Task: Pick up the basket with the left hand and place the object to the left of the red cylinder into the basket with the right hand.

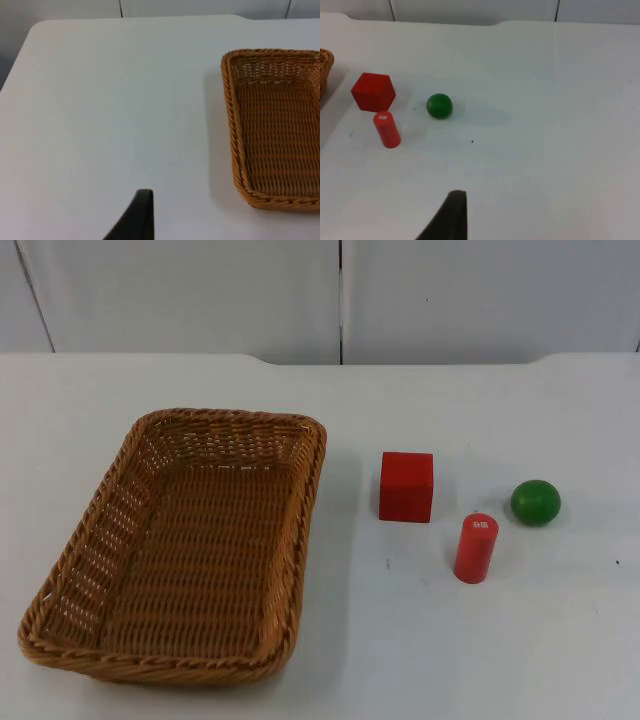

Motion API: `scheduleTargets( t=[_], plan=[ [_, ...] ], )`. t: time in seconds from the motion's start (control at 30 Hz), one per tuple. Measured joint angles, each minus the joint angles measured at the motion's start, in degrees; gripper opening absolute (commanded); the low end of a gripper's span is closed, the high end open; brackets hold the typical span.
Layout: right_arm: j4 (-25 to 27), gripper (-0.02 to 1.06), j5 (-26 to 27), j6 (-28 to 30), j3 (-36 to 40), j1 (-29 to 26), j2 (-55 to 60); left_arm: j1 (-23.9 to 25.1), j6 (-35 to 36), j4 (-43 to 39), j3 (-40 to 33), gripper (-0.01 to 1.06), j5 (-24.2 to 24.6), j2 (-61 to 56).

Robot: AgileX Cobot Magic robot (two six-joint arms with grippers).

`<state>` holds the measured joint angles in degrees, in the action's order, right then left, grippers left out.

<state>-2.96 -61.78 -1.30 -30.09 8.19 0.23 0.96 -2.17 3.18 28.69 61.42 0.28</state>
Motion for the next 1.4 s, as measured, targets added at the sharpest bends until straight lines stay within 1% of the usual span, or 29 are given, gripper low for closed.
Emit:
scheduleTargets(
  t=[0.07, 0.23, 0.43, 0.6, 0.8, 0.93, 1.0, 1.13, 1.4],
  plan=[
    [0.00, 1.05, 0.00, 0.00, 0.00, 0.00, 0.00, 0.00, 0.00, 0.00, 0.00, 1.05, 0.00, 0.00],
    [0.00, 1.05, 0.00, 0.00, 0.00, 0.00, 0.00, 0.00, 0.00, 0.00, 2.73, 1.05, -0.27, 2.38],
    [0.00, 1.05, 0.00, 0.00, 0.00, 0.00, 0.00, 0.00, 0.00, 0.00, 7.12, 1.05, -0.60, 8.52],
    [0.00, 1.05, 0.00, 0.00, 0.00, 0.00, 0.00, 0.00, 0.00, 0.00, 10.96, 1.05, -2.16, 14.83],
    [0.00, 1.05, 0.00, 0.00, 0.00, 0.00, 0.00, 0.00, 0.00, 0.00, 11.85, 1.05, -3.72, 18.91],
    [0.00, 1.05, 0.00, 0.00, 0.00, 0.00, 0.00, 0.00, 0.00, 0.94, 11.94, 1.05, -5.48, 23.60],
    [0.00, 1.05, 0.00, 0.00, 0.00, 0.00, 0.00, 0.00, 0.00, 1.07, 11.94, 1.05, -5.65, 23.93],
    [0.00, 1.05, 0.00, 0.00, 0.00, 0.00, 0.00, 0.00, 0.00, 1.56, 11.94, 1.05, -7.53, 27.76],
    [0.00, 1.05, 0.00, 0.00, 0.00, 0.00, 0.00, 0.00, -0.34, 1.67, 11.94, 1.05, -8.36, 33.45]
  ],
)
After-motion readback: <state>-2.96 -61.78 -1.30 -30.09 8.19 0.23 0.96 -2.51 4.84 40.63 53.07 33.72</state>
